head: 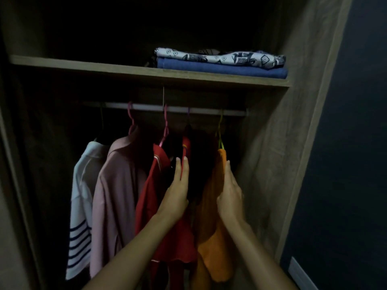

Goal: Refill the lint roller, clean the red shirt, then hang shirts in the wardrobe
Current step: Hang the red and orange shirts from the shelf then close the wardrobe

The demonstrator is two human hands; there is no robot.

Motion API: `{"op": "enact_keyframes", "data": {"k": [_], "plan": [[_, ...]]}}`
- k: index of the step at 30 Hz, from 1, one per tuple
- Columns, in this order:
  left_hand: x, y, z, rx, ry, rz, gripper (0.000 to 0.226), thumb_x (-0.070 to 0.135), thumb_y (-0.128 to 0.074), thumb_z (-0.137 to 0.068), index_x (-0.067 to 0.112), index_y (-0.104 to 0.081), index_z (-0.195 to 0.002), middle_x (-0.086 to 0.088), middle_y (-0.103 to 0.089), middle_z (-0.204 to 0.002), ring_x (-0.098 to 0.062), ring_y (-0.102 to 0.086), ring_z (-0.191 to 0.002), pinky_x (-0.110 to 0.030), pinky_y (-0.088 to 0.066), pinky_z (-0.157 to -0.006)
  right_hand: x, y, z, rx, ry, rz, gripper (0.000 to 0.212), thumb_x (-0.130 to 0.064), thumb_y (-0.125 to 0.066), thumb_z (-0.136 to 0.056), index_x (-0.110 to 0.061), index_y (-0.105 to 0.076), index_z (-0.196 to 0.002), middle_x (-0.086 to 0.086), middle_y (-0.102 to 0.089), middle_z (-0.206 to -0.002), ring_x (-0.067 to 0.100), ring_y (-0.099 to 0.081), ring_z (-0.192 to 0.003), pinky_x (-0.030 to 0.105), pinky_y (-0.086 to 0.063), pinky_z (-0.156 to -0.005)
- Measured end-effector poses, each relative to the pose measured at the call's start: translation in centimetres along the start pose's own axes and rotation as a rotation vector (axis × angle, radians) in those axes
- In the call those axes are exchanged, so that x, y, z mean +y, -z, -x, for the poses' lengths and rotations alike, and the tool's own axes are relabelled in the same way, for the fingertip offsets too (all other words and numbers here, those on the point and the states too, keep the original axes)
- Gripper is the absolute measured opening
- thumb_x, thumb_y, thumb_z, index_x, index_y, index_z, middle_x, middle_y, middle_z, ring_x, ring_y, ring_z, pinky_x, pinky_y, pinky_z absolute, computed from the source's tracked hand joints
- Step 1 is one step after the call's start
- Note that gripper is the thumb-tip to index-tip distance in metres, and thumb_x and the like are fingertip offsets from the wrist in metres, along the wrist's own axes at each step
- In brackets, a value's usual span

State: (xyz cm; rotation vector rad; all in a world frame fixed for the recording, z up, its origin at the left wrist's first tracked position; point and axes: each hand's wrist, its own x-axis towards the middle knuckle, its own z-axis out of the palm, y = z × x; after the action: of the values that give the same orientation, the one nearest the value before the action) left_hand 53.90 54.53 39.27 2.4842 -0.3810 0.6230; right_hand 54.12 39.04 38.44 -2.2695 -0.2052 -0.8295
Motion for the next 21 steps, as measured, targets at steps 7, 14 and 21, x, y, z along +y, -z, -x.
{"op": "enact_keyframes", "data": {"k": [7, 14, 21], "plan": [[-0.3, -0.3, 2.2, -0.006, -0.040, -0.100, 0.123, -0.022, -0.051, -0.071, 0.035, 0.034, -0.139, 0.006, 0.031, -0.154, -0.012, -0.047, -0.052, -0.023, -0.040, -0.043, 1.5, 1.1, 2.4, -0.013, -0.025, -0.093, 0.094, 0.013, -0.048, -0.088, -0.032, 0.004, -0.152, 0.004, -0.029, -0.156, -0.001, -0.056, -0.090, 0.001, -0.045, -0.063], [-2.6, 3.6, 5.5, 0.081, -0.220, -0.216, 0.109, -0.020, -0.048, -0.069, 0.017, 0.014, -0.150, -0.001, 0.022, -0.158, -0.022, -0.017, -0.146, -0.020, -0.044, -0.095, -0.4, 0.2, 3.4, 0.073, 0.045, 0.130, 0.085, -0.014, -0.057, -0.092, -0.023, 0.004, -0.152, 0.001, -0.001, -0.161, 0.019, -0.004, -0.148, 0.045, -0.011, -0.121], [-11.2, 12.5, 10.9, 0.324, -0.431, -0.469, 0.073, 0.002, -0.055, -0.086, 0.009, -0.019, -0.149, -0.016, -0.010, -0.157, -0.031, -0.010, -0.146, -0.046, -0.021, -0.117, -8.5, -4.2, 6.3, 0.144, 0.072, 0.169, 0.077, -0.046, -0.037, -0.092, -0.014, -0.005, -0.154, 0.010, -0.001, -0.161, 0.025, 0.006, -0.148, 0.050, 0.001, -0.119]]}}
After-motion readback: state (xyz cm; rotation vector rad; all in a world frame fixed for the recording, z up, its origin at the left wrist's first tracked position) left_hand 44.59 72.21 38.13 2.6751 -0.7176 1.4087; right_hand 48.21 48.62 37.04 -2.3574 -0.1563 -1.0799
